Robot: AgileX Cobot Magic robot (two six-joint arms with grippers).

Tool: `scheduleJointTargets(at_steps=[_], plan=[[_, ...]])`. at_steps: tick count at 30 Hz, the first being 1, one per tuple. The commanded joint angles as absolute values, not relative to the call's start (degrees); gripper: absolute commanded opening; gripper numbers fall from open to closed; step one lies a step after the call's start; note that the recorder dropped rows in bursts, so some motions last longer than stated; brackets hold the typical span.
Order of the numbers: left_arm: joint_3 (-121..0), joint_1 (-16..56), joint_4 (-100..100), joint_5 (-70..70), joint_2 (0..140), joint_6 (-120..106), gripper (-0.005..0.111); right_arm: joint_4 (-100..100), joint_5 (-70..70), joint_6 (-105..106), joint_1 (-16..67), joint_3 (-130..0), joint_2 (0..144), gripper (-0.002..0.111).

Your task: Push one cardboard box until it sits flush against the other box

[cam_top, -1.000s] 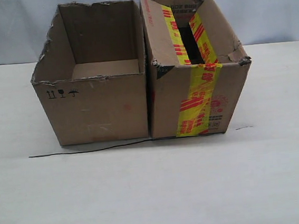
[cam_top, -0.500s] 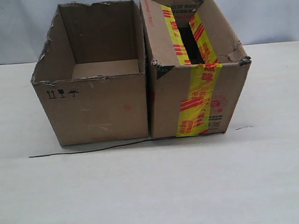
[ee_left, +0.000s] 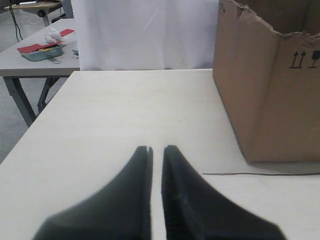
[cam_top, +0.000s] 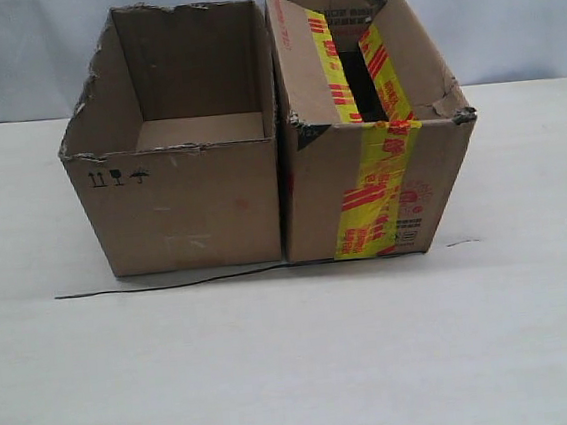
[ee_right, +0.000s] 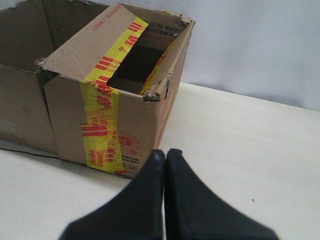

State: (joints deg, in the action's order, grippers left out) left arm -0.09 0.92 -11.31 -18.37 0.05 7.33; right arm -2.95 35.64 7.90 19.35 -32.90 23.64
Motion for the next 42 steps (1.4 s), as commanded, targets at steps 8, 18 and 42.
scheduleJointTargets(at_steps=[8,18,42], plan=[[0.0,1.4,-10.9,-17.7,0.0,7.6,0.0,-3.9,19.5,14.2,26.6,-18.8,23.2,0.0],[0.0,1.4,-10.9,-17.7,0.0,7.6,0.0,-3.9,19.5,14.1,27.5,-16.6,23.2,0.0],[0.0,1.4,-10.9,-17.7,0.0,7.6,0.0,-3.9,19.3,14.1,15.1,-12.1,6.0,0.0]])
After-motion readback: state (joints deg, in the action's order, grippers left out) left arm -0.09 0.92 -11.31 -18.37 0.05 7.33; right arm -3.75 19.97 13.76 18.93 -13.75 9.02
